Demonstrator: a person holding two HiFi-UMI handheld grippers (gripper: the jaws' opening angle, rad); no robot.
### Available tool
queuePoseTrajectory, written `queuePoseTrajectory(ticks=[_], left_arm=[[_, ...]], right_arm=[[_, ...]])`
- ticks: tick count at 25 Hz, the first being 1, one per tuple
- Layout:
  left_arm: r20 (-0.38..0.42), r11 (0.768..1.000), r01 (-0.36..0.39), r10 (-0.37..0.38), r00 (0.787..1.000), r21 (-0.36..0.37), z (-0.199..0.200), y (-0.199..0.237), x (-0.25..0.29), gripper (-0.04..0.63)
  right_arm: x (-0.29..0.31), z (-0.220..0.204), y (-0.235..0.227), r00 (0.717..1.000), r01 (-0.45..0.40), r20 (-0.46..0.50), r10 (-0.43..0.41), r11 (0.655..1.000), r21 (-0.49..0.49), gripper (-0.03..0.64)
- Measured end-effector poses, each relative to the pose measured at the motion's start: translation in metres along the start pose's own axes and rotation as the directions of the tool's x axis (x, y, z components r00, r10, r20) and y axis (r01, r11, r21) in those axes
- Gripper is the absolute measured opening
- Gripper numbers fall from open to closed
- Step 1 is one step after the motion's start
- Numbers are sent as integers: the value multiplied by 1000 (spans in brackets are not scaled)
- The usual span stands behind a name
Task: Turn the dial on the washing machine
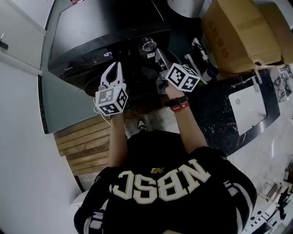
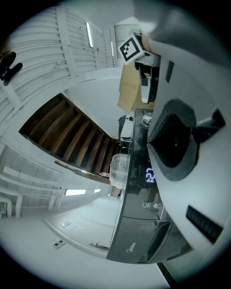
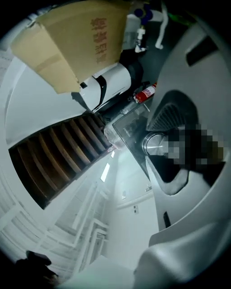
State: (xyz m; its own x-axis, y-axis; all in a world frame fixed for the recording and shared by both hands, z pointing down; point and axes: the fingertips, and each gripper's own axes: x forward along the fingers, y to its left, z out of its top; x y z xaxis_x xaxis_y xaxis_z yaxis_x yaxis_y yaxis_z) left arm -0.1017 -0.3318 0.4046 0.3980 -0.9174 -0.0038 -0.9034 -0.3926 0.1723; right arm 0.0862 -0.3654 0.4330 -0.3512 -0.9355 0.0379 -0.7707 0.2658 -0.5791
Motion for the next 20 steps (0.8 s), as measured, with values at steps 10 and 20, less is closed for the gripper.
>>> queuePoseTrajectory(ticks=[10,20], left_arm=[[8,1000,-27,27,1000,-1,-3,-14,-19,14],[40,998,-63,62,997,26,-7,-34,-46,14]], right_arm=[[-23,-7,28,999,-33,-47,15,912,-409,75],[-55,-17,40,997,-80,-59,57,839,-539,8]])
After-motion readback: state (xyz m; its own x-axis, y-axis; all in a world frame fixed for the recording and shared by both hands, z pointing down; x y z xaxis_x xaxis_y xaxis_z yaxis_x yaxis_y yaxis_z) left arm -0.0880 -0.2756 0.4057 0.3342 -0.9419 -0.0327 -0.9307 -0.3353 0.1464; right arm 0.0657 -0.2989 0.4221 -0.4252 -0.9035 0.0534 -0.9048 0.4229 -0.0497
